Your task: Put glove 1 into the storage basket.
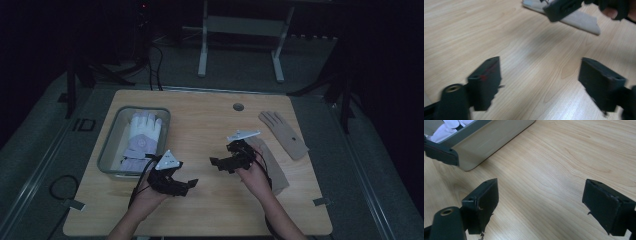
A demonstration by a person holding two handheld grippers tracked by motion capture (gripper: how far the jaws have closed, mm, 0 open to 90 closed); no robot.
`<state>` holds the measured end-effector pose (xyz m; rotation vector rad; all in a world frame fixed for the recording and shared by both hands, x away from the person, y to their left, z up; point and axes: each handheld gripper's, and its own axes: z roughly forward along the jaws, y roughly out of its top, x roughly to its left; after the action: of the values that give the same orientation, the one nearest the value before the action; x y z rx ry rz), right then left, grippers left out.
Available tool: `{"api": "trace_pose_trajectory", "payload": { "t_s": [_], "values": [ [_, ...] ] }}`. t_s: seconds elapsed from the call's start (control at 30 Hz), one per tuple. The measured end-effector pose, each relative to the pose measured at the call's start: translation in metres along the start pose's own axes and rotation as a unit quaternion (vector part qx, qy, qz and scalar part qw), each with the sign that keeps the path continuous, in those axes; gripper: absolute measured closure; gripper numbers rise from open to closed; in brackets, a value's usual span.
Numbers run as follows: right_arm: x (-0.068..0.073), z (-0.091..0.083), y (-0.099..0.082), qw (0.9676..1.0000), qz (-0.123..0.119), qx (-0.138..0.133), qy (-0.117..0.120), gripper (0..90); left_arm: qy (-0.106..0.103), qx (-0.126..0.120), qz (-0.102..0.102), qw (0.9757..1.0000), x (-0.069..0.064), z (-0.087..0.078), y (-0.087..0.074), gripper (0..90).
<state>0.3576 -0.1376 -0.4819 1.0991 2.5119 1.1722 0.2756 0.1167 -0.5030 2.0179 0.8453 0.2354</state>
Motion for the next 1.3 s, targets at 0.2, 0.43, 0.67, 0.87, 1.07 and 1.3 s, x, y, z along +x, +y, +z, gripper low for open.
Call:
{"api": "trace_pose_trajectory", "payload": {
  "t_s": [0.2, 0.43, 0.67, 0.87, 1.07, 1.3],
  "values": [
    [-0.014, -0.014, -0.010, 0.9997, 0.022, -0.011, 0.008, 13.2, 0.014, -0.019, 0.007, 0.9997, -0.004, 0.012, -0.013, 12.4],
    [-0.037, -0.031, -0.025, 0.9996, 0.018, -0.017, -0.011, 15.3, 0.011, -0.022, 0.004, 0.9997, -0.011, 0.028, -0.027, 2.4],
    [-0.062, -0.046, -0.043, 0.9979, -0.035, -0.004, -0.054, 45.5, 0.007, -0.031, 0.012, 0.9994, -0.013, 0.031, -0.035, 2.4],
    [-0.095, -0.060, -0.059, 0.9958, -0.025, 0.006, -0.088, 55.2, 0.006, -0.028, 0.020, 0.9994, -0.014, 0.032, -0.040, 2.4],
    [-0.113, -0.060, -0.073, 0.9960, -0.026, 0.021, -0.084, 55.7, 0.006, -0.023, 0.023, 0.9994, -0.014, 0.033, -0.045, 2.4],
    [-0.122, -0.044, -0.088, 0.9939, -0.023, 0.037, -0.101, 46.8, 0.008, -0.024, 0.024, 0.9994, -0.014, 0.032, -0.047, 2.4]
  ]
}}
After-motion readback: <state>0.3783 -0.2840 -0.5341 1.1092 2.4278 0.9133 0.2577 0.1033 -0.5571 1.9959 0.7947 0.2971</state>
